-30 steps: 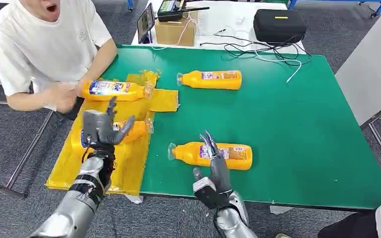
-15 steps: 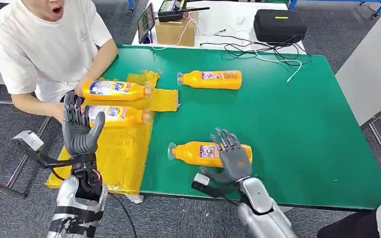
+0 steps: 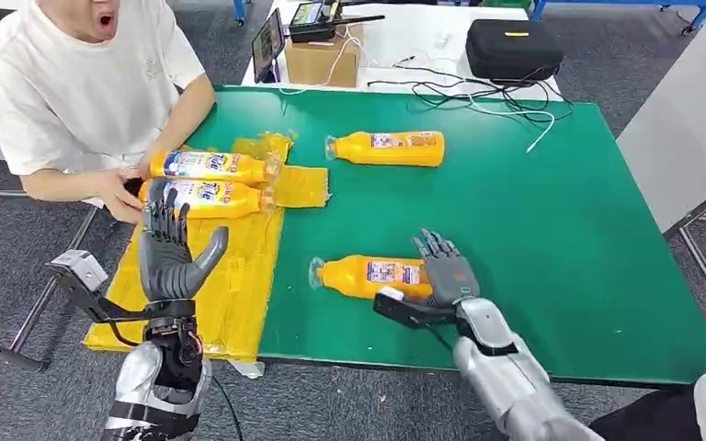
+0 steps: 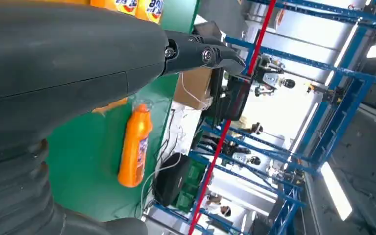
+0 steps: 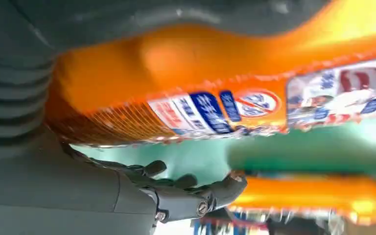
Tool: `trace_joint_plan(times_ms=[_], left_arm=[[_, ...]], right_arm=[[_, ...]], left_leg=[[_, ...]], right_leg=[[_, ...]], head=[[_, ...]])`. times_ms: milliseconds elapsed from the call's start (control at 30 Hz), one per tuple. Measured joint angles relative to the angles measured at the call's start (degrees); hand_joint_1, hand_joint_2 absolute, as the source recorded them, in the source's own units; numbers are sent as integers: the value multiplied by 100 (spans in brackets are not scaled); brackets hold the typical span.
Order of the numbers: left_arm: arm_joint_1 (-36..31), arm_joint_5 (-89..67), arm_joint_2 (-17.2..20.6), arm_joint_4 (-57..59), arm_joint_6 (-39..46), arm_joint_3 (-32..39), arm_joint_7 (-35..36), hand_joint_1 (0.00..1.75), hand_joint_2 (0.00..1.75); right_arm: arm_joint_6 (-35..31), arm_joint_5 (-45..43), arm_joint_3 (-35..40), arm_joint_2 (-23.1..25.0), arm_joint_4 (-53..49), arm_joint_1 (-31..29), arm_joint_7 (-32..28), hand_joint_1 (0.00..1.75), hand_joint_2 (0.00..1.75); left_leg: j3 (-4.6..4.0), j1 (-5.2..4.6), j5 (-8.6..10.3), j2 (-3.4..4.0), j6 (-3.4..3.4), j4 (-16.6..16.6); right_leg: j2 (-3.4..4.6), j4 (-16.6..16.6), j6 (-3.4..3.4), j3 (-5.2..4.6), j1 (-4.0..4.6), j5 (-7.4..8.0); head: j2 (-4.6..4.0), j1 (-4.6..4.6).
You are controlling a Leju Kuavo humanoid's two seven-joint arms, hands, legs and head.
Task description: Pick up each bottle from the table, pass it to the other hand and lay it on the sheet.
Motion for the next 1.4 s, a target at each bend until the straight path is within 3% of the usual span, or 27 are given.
trace_joint_plan(times_ms=[100,133,167,200,333,400,433,467,500,633,700,733,1000,1233,1400], left_arm=[[-16,0,11,0,-2,-7,26,0,175],[-20,2,13,0,-7,-9,37,0,175],[-20,22,15,0,-7,-9,46,0,175],[-20,39,20,0,-9,-9,52,0,175],[-17,46,35,0,-26,-15,68,0,175],[-15,44,42,-9,-46,-50,68,0,175],[-7,44,46,-31,-52,-83,68,0,175],[1,39,50,-55,-59,-107,68,0,175],[10,33,55,-79,-68,-127,66,0,175],[34,18,85,-144,-109,-225,61,0,175],[34,17,98,-144,-118,-273,70,0,175],[34,20,103,-144,-129,-293,76,0,175],[40,20,155,-144,-177,-402,85,0,175],[40,112,195,-125,-227,-485,125,0,175],[67,32,227,-111,31,-603,195,0,175]], right_arm=[[582,-28,63,39,259,-280,13,175,175],[664,-46,94,50,319,-345,13,161,175],[748,-63,133,57,380,-406,15,129,175],[802,-77,166,59,428,-459,15,47,175],[843,-90,293,61,544,-564,15,17,175],[898,-70,374,46,577,-605,26,14,175],[968,-63,424,26,605,-625,35,37,175],[998,-61,472,2,629,-631,37,87,175],[1037,-81,512,-22,642,-656,37,171,175],[1221,-162,636,-53,706,-744,37,175,175],[1409,-225,700,-85,749,-811,61,168,175],[1486,-262,726,-96,778,-835,114,175,175],[1562,-503,833,-171,878,-867,214,175,175],[1483,-1771,601,-269,810,-749,-1074,175,175],[871,-2901,205,-210,141,-149,-1828,175,175]], left_leg=[[17,0,0,8,1,-1],[20,1,3,8,1,-1],[20,1,8,6,5,-1],[21,1,13,3,9,-1],[20,0,20,3,16,-1],[20,-1,21,4,17,-1],[19,-2,21,-2,18,-1],[16,-2,22,-14,19,-1],[15,-2,23,-20,19,0],[15,-2,22,-21,19,0],[15,-2,22,-21,19,0],[15,-2,22,-22,19,0],[16,-2,21,-25,20,0],[23,3,18,-23,20,0],[27,6,9,-6,14,-1]], right_leg=[[11,-3,-14,9,1,11],[11,-4,-8,8,1,15],[10,-4,-7,10,1,16],[10,-4,-2,10,1,20],[9,-3,7,22,-1,32],[9,-3,8,22,-2,32],[7,-3,8,22,-2,32],[2,-4,9,24,-2,32],[-3,-4,9,25,-2,32],[-4,-9,11,26,-2,31],[-4,-12,12,26,-2,29],[-5,-13,12,26,-2,29],[-8,-19,12,32,-2,29],[-6,-27,12,46,2,29],[10,-28,13,42,6,30]], head=[[-2,0],[-2,2],[-2,-2],[-2,2],[-2,0],[-2,0],[0,0],[-2,0],[-2,2],[-2,0],[-2,0],[-2,0],[-2,0],[0,4],[0,2]])
